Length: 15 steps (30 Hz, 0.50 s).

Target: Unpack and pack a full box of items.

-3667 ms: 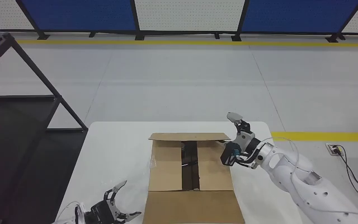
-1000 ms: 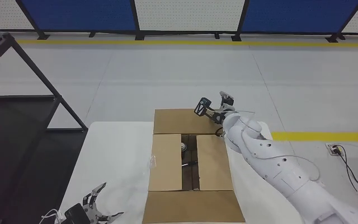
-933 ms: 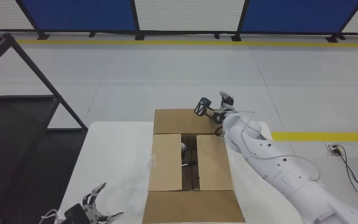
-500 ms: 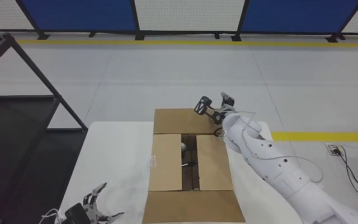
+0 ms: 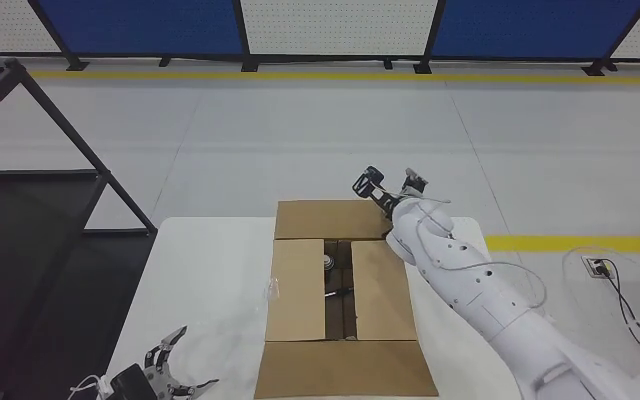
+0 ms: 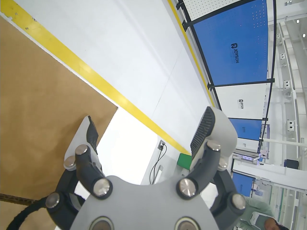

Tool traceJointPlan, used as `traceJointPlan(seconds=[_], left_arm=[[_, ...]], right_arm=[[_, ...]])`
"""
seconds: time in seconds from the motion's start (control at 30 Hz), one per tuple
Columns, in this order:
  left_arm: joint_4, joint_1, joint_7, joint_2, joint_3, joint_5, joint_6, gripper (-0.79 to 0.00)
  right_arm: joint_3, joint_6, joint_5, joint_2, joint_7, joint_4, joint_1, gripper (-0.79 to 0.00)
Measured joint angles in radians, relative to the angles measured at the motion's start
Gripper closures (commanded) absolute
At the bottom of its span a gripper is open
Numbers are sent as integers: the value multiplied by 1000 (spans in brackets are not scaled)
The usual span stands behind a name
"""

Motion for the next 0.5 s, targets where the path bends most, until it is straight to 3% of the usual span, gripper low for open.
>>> traceJointPlan(seconds=[0.5], left_arm=[[7,-2,4,-1,3,-3,1,-785]], right_arm=[[-53,-94,-5,-118,-59,238,63,-785]])
